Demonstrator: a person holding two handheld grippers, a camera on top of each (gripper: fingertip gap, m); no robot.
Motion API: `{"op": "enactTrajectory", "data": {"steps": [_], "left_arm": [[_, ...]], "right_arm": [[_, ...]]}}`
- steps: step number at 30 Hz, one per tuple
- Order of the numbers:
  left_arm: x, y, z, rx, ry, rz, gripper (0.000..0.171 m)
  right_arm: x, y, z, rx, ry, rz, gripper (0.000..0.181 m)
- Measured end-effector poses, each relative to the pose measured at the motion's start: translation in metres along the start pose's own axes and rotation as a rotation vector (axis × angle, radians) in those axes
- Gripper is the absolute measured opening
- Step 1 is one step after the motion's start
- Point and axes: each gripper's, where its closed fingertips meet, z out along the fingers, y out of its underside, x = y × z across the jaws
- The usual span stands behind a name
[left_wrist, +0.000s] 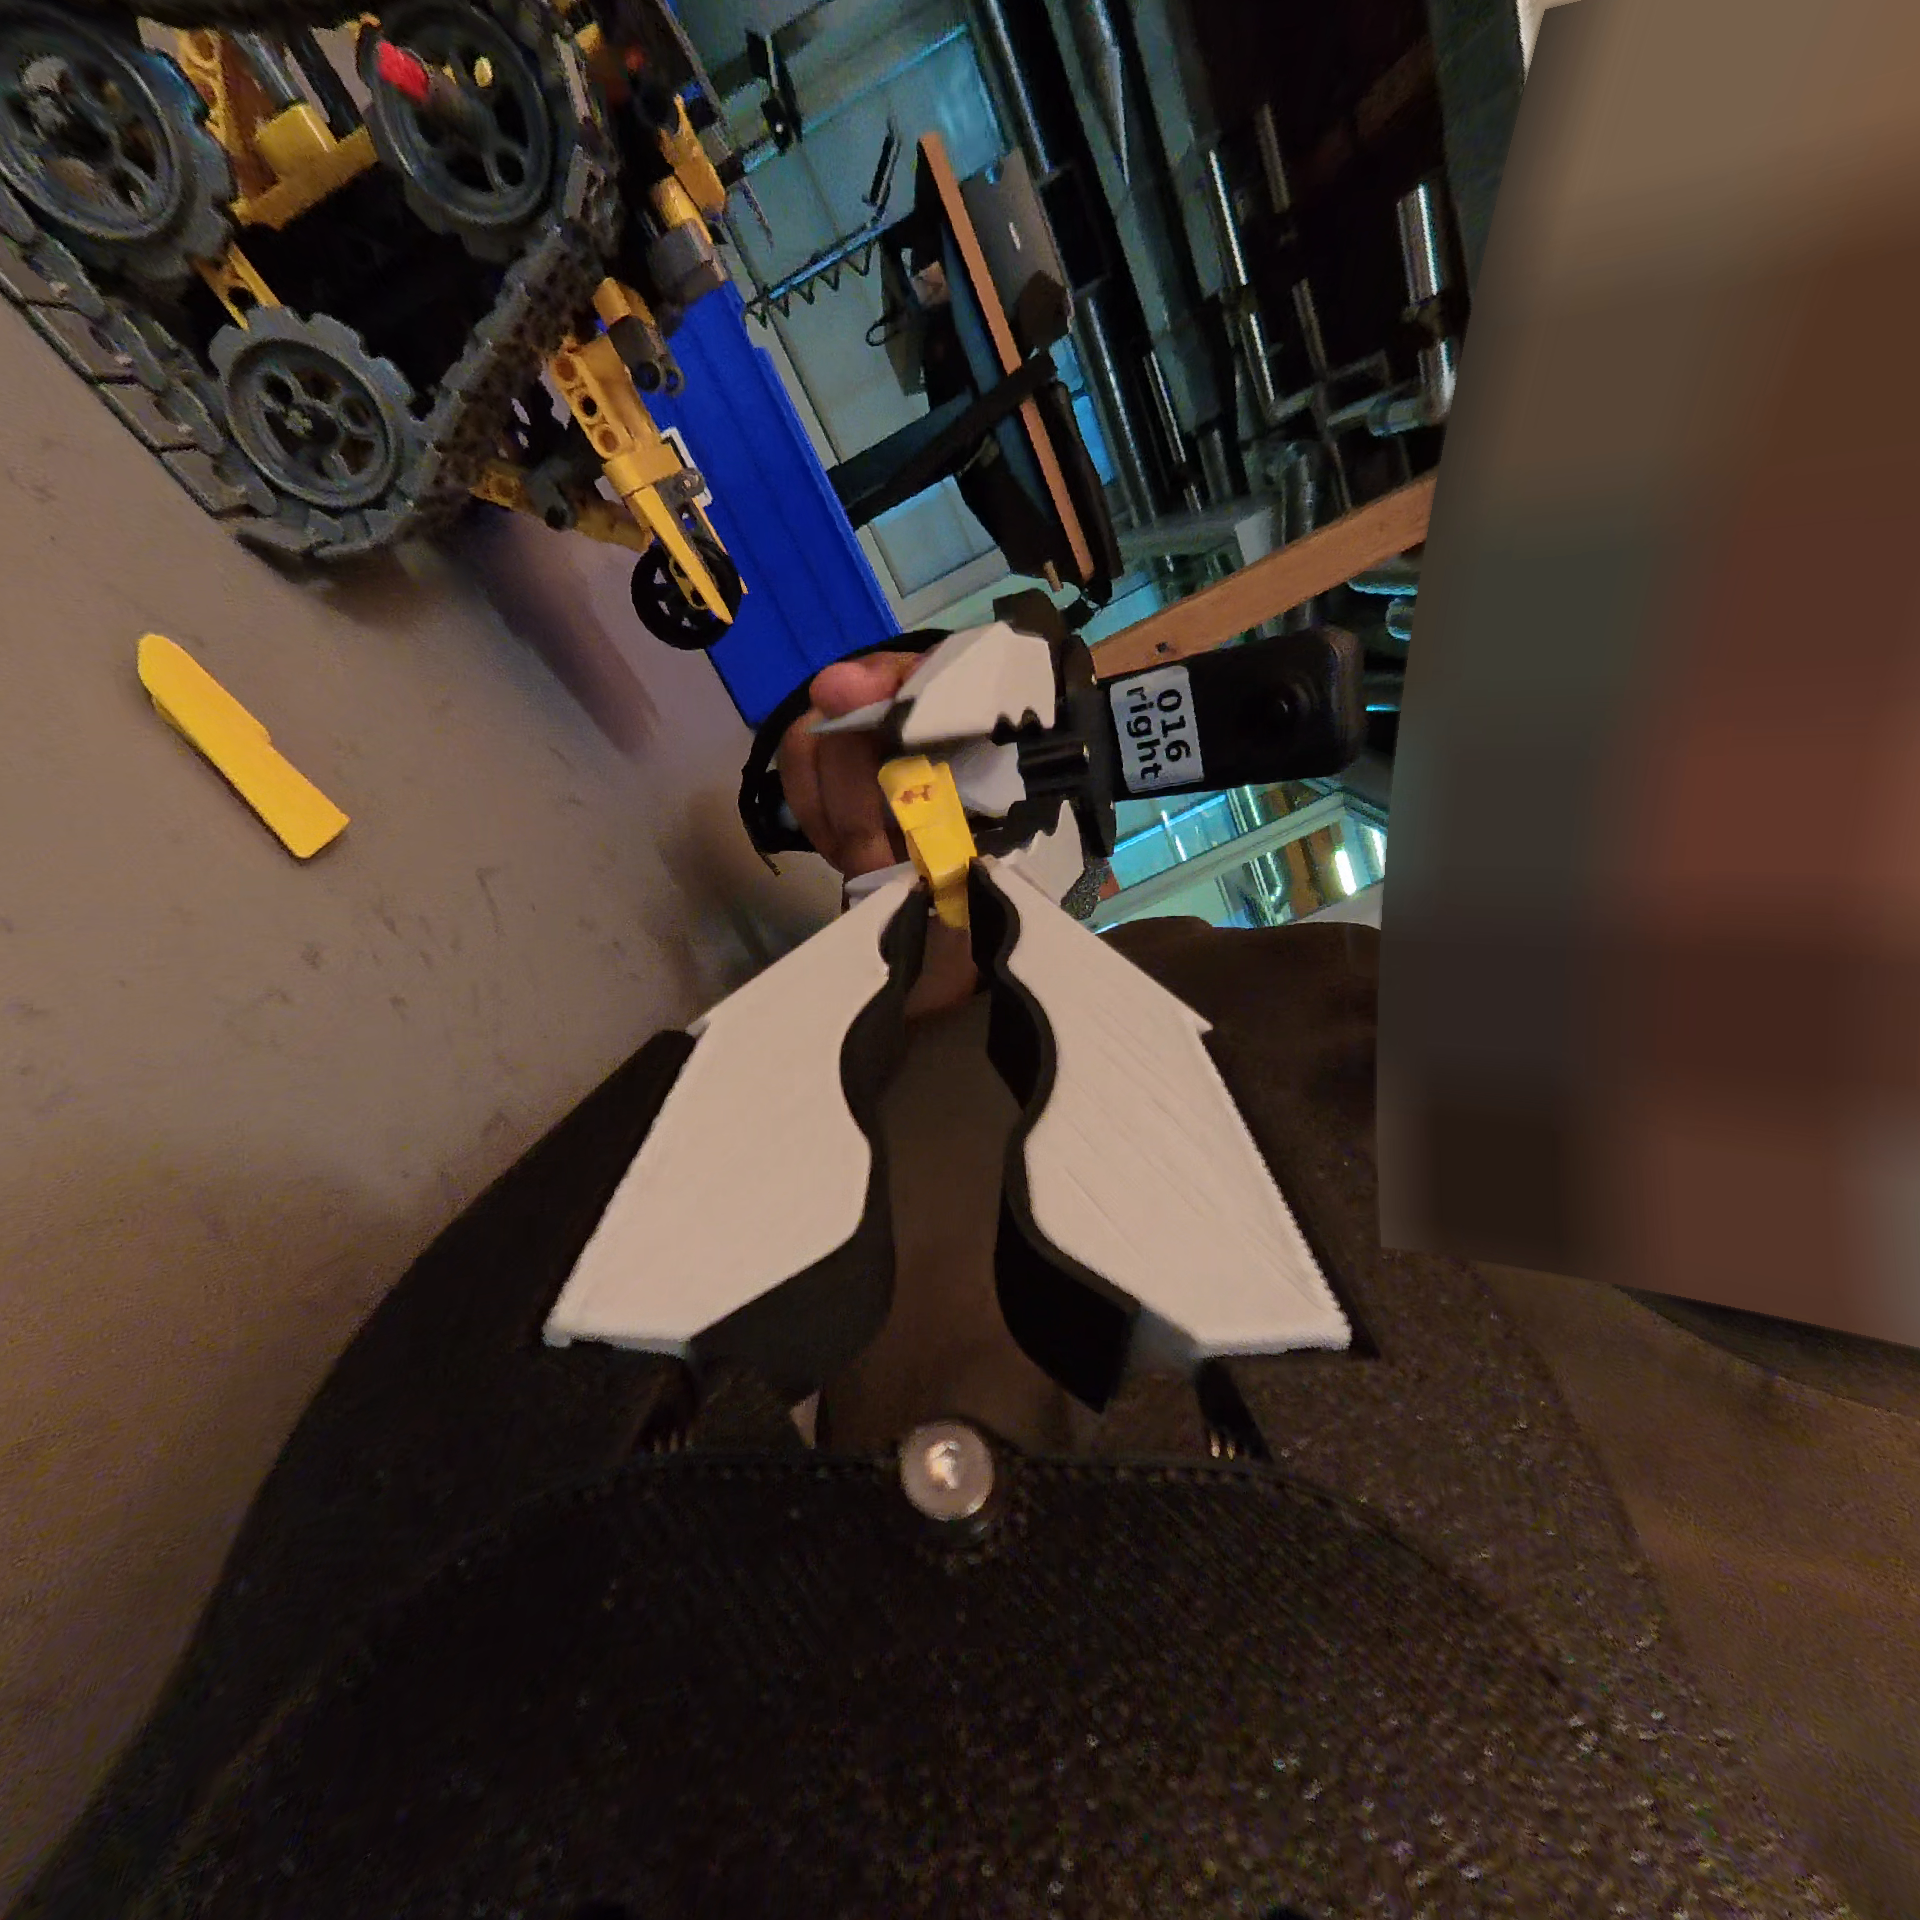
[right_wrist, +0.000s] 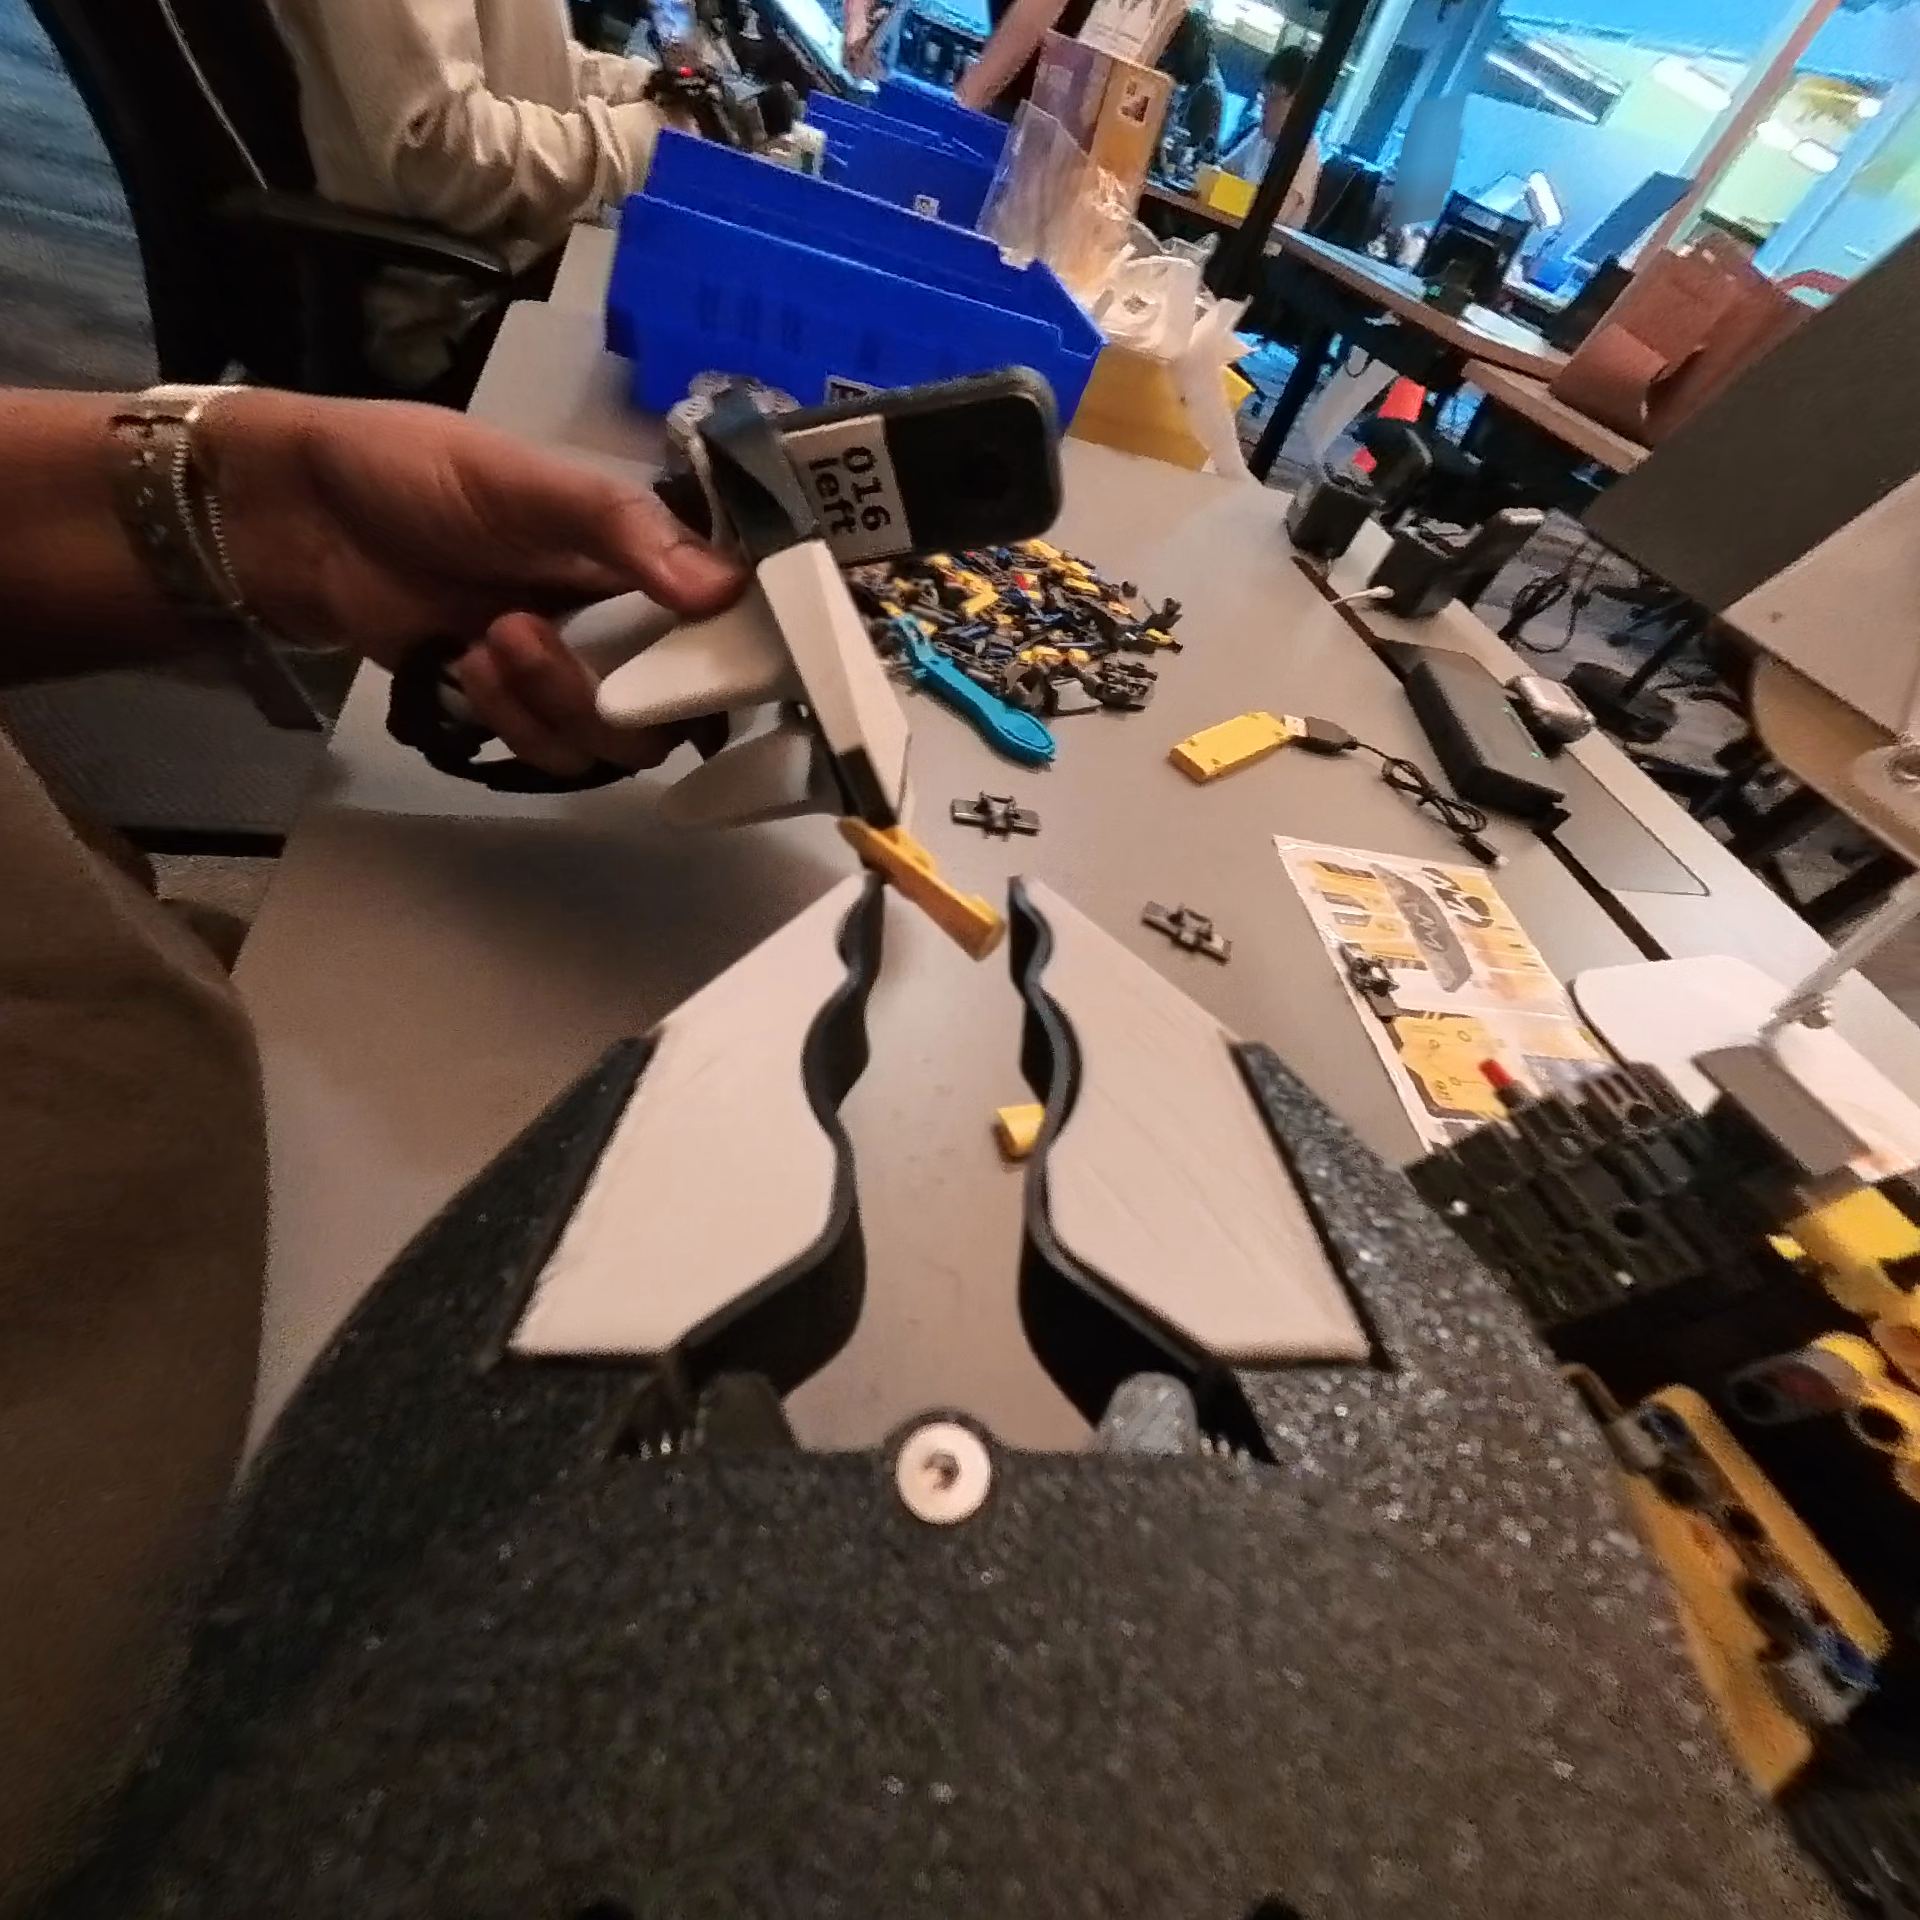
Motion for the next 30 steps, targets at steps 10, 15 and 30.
{"op": "enactTrajectory", "data": {"steps": [10, 15, 30], "left_arm": [[-0.001, -0.017, -0.01, 0.117, -0.07, 0.154, 0.022], [0.005, -0.013, -0.001, 0.095, -0.039, 0.207, 0.019], [-0.003, -0.007, -0.001, 0.044, -0.157, 0.31, 0.0]], "right_arm": [[-0.013, 0.002, 0.003, -0.009, -0.216, 0.501, 0.006], [-0.011, -0.003, -0.001, 0.064, -0.42, 0.993, 0.006], [0.001, -0.002, -0.007, 0.078, -0.375, 0.968, 0.006]]}}
